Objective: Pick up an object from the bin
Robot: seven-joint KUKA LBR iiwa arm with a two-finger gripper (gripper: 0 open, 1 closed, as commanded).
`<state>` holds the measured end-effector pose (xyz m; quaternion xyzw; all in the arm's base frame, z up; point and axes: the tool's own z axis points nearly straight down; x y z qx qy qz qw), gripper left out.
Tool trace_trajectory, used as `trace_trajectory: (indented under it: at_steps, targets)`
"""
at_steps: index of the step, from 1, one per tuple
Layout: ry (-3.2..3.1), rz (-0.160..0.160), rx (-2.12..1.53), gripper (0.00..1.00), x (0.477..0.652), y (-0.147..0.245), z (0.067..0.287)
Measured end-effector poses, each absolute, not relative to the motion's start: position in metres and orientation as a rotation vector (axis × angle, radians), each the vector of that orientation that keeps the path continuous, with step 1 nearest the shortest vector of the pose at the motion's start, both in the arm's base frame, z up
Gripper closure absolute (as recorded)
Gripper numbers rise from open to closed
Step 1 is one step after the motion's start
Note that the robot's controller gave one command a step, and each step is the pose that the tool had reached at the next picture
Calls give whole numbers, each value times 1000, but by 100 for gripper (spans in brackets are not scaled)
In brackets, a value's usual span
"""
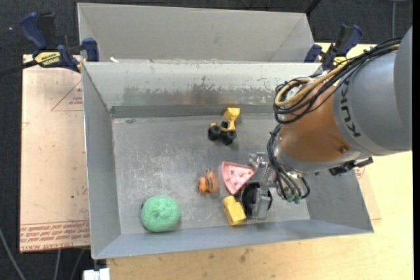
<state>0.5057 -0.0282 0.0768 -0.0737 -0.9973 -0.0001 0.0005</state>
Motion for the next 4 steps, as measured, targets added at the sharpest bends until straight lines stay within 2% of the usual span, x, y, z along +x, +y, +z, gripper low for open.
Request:
trace_trajectory:
  at_steps: [1,2,4]
  targets:
    - [-3145,-3,49,100,486,-29,75]
    - [-3145,-2,50,100,486,-29,75]
    - [-3152,3,62,100,490,7,78]
